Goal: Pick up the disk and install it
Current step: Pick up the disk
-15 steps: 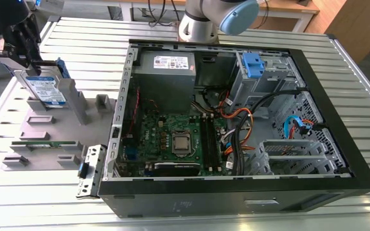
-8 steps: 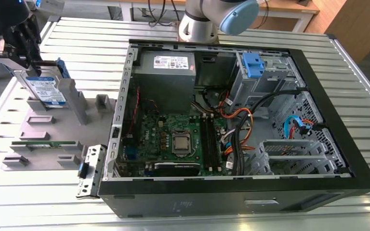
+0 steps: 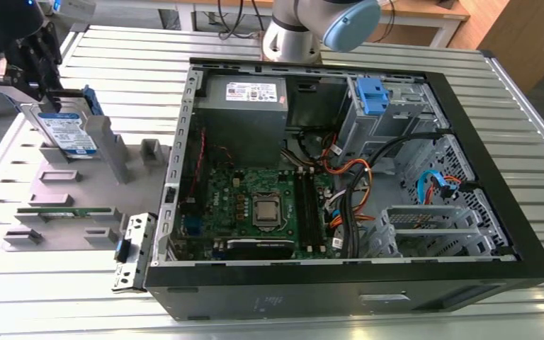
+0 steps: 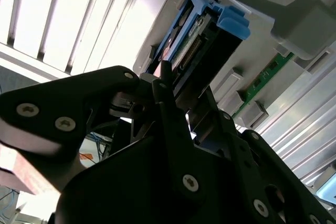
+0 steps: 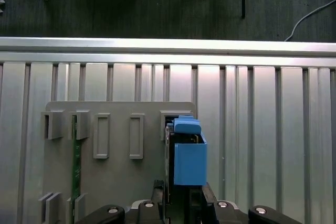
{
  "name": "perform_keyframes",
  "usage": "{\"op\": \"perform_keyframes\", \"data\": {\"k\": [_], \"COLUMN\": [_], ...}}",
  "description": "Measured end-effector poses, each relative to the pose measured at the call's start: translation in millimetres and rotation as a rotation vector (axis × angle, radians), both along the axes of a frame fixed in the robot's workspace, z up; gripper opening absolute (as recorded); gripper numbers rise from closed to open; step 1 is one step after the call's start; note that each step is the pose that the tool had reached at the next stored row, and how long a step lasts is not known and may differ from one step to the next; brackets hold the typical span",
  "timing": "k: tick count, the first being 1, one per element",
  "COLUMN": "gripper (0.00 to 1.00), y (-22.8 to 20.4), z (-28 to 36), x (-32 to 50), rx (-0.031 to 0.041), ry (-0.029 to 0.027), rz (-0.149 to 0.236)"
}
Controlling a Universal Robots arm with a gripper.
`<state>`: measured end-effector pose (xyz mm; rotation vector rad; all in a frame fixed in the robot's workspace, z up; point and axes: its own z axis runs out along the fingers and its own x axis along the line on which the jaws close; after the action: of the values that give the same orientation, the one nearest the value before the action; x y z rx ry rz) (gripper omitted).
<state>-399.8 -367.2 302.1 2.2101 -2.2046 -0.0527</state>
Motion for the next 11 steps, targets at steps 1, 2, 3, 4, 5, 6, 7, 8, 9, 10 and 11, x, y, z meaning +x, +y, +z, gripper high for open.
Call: {"op": "perform_keyframes", "data": {"k": [1, 2, 3, 4, 5, 6, 7, 8, 9, 10, 11], "gripper": [0.39, 0.39, 0.39, 0.39, 0.37, 0.37, 0.35, 0.35, 0.35, 0.35, 0.35], "y": [0.0, 0.0, 0.0, 0.0, 0.0, 0.0, 0.0, 0.0, 0.0, 0.0, 0.0], "z": [0.0, 0.0, 0.0, 0.0, 0.0, 0.0, 0.0, 0.0, 0.0, 0.0, 0.0], "x": [0.0, 0.0, 0.0, 0.0, 0.0, 0.0, 0.0, 0.0, 0.0, 0.0, 0.0], "rx": [0.0001, 0.0001, 0.0001, 0.0, 0.0001, 0.0, 0.0001, 0.0001, 0.0, 0.0001, 0.0001], "ry": [-0.0001, -0.0001, -0.0001, -0.0001, -0.0001, 0.0, -0.0001, -0.0001, -0.0001, -0.0001, -0.0001], "rz": [0.0, 0.0, 0.0, 0.0, 0.0, 0.0, 0.0, 0.0, 0.0, 0.0, 0.0]}}
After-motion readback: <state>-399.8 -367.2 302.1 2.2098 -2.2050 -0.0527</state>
